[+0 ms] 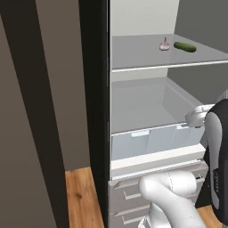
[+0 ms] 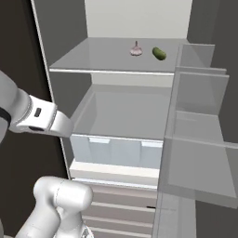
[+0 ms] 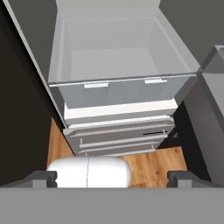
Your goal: Retrieve the bottle and the shaker from the cabinet and place them next to the mixing bowl on the counter. Then add garlic from the fridge to the mixing bowl.
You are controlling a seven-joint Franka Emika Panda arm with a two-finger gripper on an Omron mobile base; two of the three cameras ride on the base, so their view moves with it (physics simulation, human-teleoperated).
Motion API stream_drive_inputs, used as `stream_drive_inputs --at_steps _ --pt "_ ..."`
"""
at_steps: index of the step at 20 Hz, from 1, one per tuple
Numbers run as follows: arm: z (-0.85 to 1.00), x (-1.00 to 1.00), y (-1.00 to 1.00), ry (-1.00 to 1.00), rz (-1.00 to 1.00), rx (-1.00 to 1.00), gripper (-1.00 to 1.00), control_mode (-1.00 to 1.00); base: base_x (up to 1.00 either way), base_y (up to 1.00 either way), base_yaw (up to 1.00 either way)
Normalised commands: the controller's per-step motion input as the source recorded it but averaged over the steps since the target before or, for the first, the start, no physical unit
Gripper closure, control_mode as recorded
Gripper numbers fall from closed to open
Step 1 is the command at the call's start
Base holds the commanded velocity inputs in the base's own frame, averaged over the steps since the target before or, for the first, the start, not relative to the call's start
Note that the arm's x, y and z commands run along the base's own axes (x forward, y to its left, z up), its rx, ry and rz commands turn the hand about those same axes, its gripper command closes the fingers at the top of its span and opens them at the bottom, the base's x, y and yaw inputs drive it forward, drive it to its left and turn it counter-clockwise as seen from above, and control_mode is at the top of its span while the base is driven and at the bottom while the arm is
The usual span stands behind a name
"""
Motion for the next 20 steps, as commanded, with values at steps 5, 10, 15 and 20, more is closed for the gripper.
stream_drive_inputs --at_steps 5,10,15,20 --pt "0.0 0.0 0.0 0.0 0.0 0.0 -1.0 -1.0 0.0 0.0 -0.02" --pt "0.34 0.09 -0.03 -0.03 0.0 0.0 -1.0 -1.0 0.0 0.0 0.0" --pt "0.76 0.05 0.0 -0.23 0.0 0.0 -1.0 -1.0 0.0 0.0 0.0" --pt "0.75 0.18 0.0 -0.26 0.0 0.0 -1.0 -1.0 0.0 0.0 0.0"
